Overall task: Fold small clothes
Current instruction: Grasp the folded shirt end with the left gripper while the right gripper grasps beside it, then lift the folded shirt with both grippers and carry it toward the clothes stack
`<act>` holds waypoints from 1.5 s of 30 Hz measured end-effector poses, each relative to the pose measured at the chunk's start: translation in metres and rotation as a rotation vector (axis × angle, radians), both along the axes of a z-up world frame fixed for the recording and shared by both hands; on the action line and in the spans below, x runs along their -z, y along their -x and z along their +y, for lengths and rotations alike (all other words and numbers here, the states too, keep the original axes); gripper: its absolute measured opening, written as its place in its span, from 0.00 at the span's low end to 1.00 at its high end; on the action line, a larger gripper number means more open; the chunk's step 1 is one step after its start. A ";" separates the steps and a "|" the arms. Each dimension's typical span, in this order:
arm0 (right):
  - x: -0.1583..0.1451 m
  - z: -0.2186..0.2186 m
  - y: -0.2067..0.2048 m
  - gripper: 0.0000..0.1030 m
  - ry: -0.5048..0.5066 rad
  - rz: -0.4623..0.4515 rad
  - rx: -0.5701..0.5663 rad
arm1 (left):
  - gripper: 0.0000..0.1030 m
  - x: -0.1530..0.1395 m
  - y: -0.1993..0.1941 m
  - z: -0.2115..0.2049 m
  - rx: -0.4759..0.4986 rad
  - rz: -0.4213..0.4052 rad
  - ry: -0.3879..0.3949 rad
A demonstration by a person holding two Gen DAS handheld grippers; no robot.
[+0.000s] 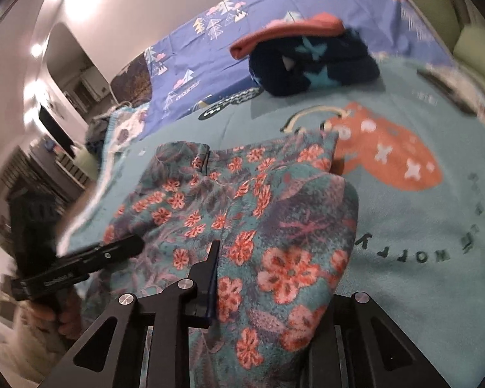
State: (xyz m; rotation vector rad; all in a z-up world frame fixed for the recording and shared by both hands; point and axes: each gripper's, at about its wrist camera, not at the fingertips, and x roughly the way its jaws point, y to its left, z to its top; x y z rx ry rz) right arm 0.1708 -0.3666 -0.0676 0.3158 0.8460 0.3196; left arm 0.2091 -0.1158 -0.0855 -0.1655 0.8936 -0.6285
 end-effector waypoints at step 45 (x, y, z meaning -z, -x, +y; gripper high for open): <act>-0.323 -0.047 0.041 0.21 0.119 -0.598 0.131 | 0.20 -0.312 0.016 -0.073 0.001 -0.673 -0.080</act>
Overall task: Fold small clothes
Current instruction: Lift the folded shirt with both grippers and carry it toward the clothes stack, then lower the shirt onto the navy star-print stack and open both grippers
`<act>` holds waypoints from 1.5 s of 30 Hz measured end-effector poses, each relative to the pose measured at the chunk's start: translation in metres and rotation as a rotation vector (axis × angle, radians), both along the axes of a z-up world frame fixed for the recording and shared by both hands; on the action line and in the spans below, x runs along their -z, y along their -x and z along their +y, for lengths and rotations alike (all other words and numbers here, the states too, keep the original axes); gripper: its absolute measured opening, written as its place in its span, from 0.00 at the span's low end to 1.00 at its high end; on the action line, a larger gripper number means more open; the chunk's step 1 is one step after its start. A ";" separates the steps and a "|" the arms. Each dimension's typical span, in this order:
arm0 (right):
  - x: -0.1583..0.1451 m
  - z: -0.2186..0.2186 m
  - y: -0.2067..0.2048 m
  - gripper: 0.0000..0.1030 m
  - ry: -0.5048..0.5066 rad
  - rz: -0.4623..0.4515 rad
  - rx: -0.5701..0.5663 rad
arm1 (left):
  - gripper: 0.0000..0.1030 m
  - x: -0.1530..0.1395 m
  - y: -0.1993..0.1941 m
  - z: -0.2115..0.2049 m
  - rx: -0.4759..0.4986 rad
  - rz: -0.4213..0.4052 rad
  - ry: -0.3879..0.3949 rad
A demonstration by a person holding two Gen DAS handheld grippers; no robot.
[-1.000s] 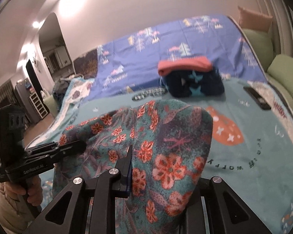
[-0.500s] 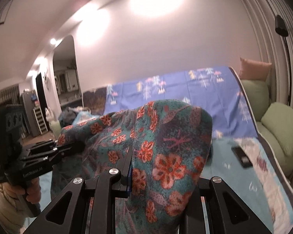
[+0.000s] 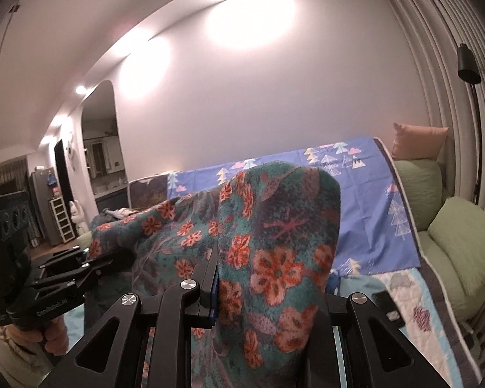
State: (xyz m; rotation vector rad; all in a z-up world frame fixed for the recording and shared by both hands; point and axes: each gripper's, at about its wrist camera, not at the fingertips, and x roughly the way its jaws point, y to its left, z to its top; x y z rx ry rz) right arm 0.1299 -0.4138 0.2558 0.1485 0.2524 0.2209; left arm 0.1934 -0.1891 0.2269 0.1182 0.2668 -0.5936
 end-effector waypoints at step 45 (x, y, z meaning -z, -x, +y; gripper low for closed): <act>0.213 -0.027 -0.342 0.62 0.117 0.413 0.354 | 0.62 0.201 -0.308 -0.050 -0.298 0.295 -0.199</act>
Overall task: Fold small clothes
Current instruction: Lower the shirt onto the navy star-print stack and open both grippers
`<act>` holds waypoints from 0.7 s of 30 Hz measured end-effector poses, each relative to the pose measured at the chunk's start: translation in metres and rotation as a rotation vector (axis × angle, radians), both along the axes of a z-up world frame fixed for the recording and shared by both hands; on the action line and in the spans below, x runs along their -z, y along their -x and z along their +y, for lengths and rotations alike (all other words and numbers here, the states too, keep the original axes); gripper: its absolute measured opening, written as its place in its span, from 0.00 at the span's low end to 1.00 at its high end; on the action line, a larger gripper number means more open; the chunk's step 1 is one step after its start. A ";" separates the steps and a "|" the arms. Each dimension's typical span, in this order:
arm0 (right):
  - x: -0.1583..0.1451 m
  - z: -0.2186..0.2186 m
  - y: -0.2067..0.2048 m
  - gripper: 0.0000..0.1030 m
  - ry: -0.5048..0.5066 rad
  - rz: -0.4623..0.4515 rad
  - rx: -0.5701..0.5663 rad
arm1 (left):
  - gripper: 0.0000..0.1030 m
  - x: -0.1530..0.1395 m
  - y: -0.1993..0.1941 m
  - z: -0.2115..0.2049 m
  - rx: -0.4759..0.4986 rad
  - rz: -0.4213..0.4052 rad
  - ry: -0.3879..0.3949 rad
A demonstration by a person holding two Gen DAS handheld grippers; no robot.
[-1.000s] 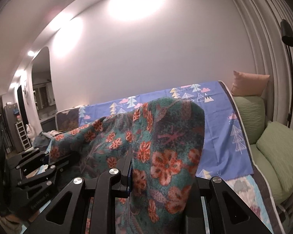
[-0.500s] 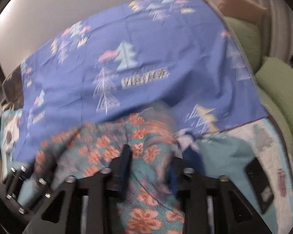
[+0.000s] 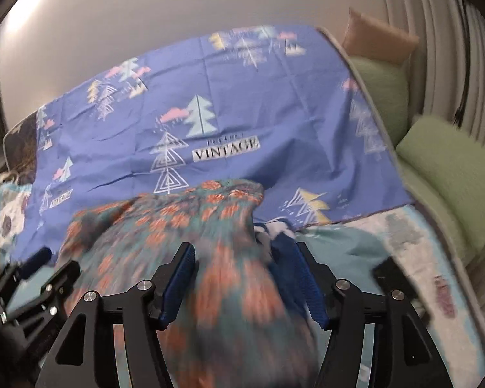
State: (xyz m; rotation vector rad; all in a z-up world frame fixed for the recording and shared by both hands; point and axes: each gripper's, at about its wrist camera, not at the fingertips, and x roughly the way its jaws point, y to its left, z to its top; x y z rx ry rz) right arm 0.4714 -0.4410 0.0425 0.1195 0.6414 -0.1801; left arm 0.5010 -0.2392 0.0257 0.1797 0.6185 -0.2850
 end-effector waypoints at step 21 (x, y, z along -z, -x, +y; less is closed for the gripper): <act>-0.077 0.104 0.338 0.85 0.078 -0.187 -0.050 | 0.98 -0.086 0.299 0.061 -0.048 -0.222 -0.015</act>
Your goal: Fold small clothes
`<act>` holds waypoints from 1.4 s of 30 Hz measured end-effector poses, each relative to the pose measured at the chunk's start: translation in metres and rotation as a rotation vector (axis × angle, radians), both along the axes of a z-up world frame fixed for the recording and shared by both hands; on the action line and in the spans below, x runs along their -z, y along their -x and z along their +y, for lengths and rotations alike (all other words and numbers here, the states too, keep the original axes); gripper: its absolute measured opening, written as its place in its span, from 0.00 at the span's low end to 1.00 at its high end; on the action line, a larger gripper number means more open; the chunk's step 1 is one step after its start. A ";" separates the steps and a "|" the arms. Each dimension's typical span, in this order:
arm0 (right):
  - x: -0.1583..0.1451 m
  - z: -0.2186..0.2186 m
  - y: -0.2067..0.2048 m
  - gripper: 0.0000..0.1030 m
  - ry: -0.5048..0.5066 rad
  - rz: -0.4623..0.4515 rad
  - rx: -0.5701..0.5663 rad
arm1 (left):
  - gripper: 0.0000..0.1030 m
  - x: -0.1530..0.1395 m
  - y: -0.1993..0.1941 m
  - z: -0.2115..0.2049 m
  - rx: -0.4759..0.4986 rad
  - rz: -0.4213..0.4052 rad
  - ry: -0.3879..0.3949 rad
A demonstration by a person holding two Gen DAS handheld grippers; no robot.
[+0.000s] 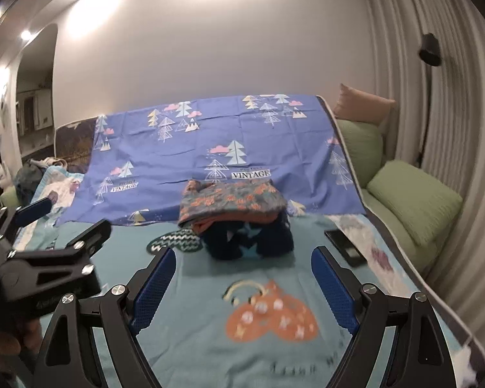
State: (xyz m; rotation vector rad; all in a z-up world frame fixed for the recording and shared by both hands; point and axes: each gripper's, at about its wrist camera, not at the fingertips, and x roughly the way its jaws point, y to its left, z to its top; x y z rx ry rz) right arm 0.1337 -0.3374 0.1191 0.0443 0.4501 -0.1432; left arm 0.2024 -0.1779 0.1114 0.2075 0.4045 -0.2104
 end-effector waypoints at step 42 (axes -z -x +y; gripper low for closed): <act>0.007 0.055 0.140 0.87 -0.061 -0.006 0.024 | 0.98 0.014 0.150 0.063 -0.030 0.045 0.082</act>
